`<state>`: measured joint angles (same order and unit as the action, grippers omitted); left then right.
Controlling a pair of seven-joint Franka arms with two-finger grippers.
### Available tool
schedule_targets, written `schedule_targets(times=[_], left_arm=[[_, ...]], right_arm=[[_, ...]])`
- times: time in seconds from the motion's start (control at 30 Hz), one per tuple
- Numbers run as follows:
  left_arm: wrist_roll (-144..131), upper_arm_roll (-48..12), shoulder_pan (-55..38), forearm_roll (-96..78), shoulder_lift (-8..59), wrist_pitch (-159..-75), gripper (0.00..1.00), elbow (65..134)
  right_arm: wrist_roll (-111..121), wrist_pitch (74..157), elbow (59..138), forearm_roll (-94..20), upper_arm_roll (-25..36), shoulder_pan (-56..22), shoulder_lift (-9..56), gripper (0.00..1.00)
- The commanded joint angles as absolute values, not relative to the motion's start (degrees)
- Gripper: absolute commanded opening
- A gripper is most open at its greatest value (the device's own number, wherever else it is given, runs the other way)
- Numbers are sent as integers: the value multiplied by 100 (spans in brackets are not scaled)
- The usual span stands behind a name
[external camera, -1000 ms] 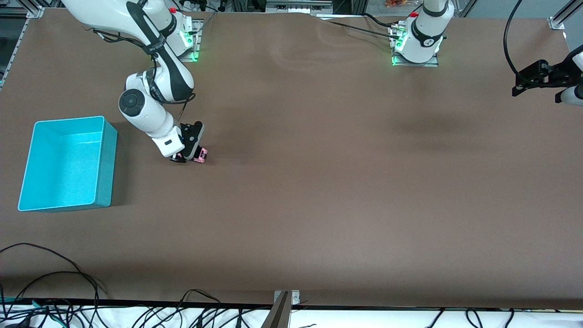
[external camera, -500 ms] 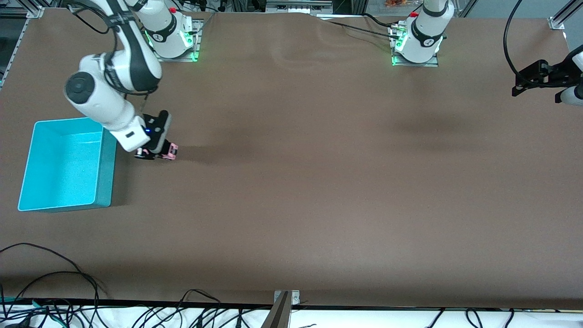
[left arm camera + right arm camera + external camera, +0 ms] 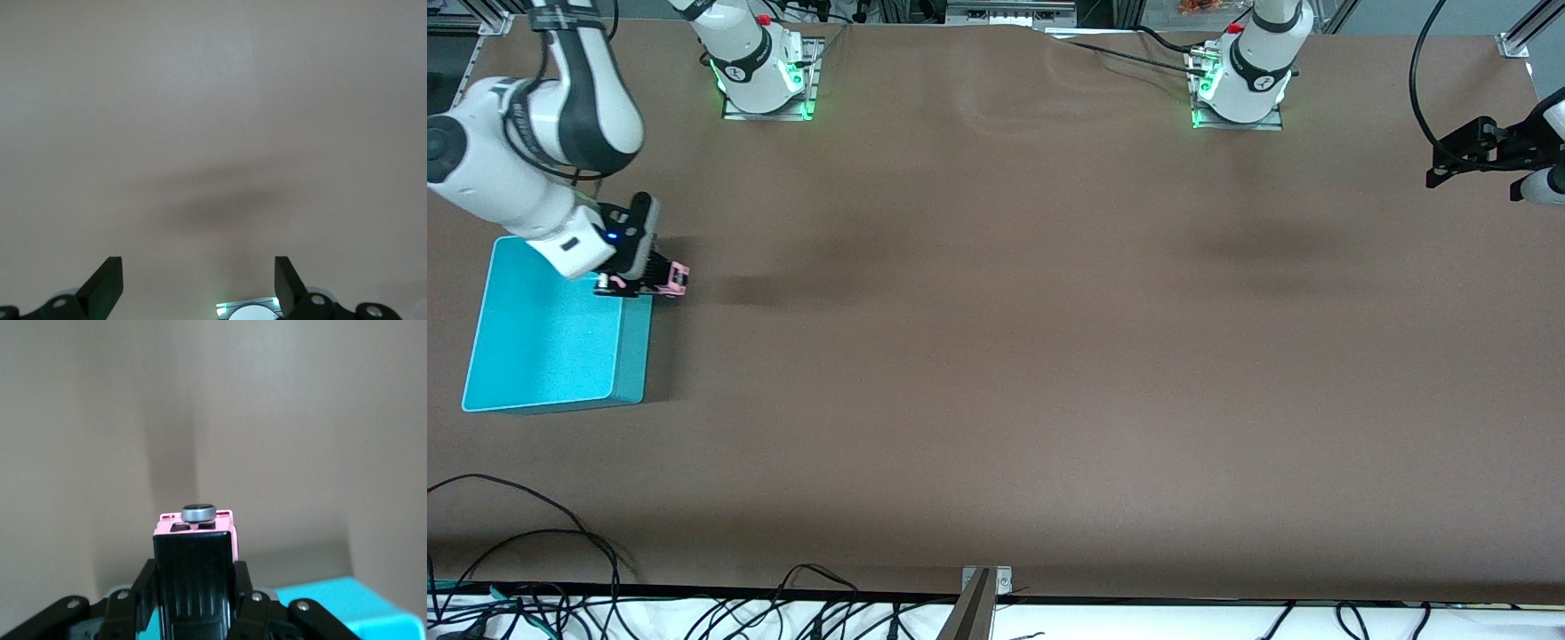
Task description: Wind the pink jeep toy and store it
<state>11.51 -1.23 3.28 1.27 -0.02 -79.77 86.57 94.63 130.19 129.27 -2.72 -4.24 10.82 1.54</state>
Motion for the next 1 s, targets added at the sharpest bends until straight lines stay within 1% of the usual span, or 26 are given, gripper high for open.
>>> schedule_targets(times=[0.0, 0.17, 0.27, 0.5, 0.83, 0.97], left_arm=[[1187, -150, 343, 193, 105, -7928, 100, 8473], [1178, -150, 343, 176, 105, -7928, 100, 8473], [1178, -158, 334, 184, 105, -7928, 100, 8473], [1178, -158, 334, 176, 141, -7928, 100, 8473], [1178, -167, 334, 167, 149, -7928, 100, 8359], [1178, -184, 299, 176, 149, -7928, 100, 8350]], right_arm=[[10273, 12850, 12902, -343, -255, 1449, 61, 16], [10529, 12841, 12911, -325, -220, 1731, 26, 16], [10897, 12841, 12911, -325, -45, 1836, 44, 16], [11715, 12946, 12902, -334, 53, 2276, 281, 16], [11979, 13412, 12736, -369, 53, 2347, 1133, 16], [11997, 13570, 12709, -352, 62, 2338, 1257, 16]])
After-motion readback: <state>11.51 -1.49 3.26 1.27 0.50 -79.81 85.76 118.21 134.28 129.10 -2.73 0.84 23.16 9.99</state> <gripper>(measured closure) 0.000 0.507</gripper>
